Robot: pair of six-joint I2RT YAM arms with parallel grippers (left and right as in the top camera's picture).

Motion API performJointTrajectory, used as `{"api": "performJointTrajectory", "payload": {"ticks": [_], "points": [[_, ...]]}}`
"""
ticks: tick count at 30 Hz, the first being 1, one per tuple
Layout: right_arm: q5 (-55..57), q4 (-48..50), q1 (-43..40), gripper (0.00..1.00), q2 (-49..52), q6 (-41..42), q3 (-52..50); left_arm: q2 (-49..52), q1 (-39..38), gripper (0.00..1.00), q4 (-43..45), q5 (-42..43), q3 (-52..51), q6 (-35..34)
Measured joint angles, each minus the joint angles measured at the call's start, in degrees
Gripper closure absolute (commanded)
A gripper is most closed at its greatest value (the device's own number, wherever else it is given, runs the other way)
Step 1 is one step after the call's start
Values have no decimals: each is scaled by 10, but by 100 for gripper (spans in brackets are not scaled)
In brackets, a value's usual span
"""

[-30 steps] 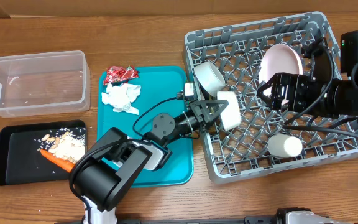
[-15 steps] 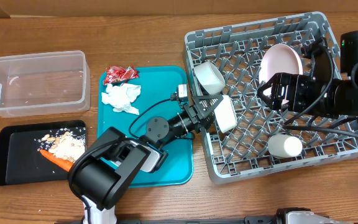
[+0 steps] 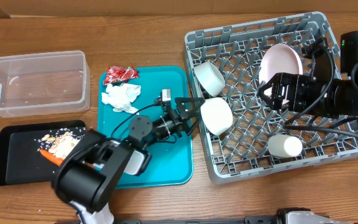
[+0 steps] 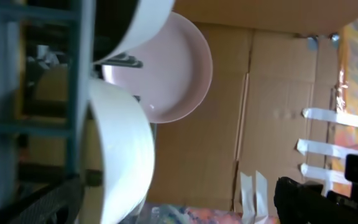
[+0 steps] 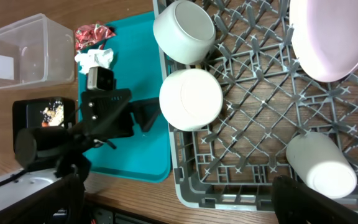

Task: Sort waste into correct bins and load items into the dishwasher rack
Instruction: 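Reach the left gripper to the teal tray and grasp the white napkin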

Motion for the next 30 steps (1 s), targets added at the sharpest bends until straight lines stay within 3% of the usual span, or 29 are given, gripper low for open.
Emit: {"api": "performJointTrajectory", "payload": {"ticks": [6,10,16,19,21,24,28,30], "points": [[1,0,0,0,0,0,0,-76,32,0,-156,25,-46,66],[1,0,0,0,0,0,0,-161,55,0,-321,26,-50,145],[1,0,0,0,0,0,0,-324,105,0,-701,-22,-17,308],[1,0,0,0,0,0,0,-385,112,0,-947,-114,53,414],[1,0,0,0,0,0,0,-411,112,0,-1056,-200,116,492],[2,0,0,0,0,0,0,-424,112,0,-1103,-313,200,599],[1,0,0,0,0,0,0,-426,112,9,-1036,-403,245,732],[1,0,0,0,0,0,0,-420,114,4,-1017,-431,246,788]]}}
